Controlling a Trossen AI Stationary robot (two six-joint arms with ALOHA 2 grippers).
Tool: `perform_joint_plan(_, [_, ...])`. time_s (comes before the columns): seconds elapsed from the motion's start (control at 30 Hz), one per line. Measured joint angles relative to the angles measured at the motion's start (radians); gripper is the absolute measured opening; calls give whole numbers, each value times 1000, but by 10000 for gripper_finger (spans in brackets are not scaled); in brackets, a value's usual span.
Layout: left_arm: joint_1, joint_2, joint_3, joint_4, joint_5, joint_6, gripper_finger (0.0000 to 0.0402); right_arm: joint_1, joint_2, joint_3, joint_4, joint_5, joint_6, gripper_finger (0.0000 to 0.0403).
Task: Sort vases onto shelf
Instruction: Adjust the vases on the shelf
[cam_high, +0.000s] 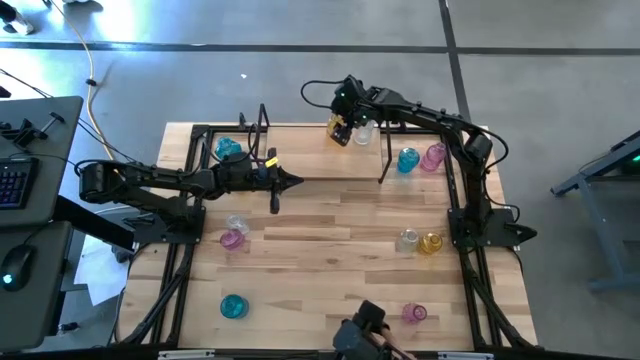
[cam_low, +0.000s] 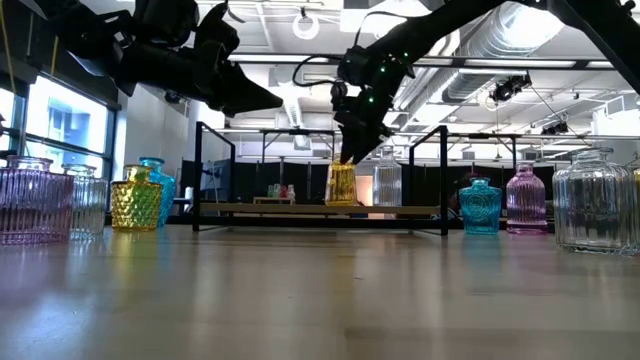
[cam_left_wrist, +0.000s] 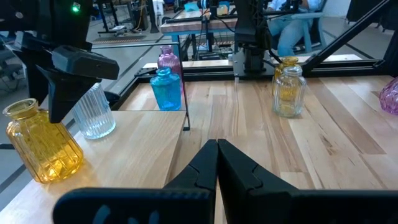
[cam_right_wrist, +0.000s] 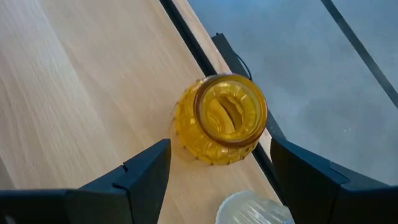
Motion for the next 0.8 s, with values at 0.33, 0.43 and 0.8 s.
perform_joint_plan(0.33, [0, 0, 0, 0, 0, 0, 0, 0, -2, 28, 30, 0, 10, 256])
perform_joint_plan(0.43, [0, 0, 0, -1, 0, 0, 0, 0, -2, 29, 62, 0, 12, 256])
perform_joint_plan(0.8, [0, 0, 0, -1, 0, 0, 0, 2, 6, 26, 86, -39, 17, 256])
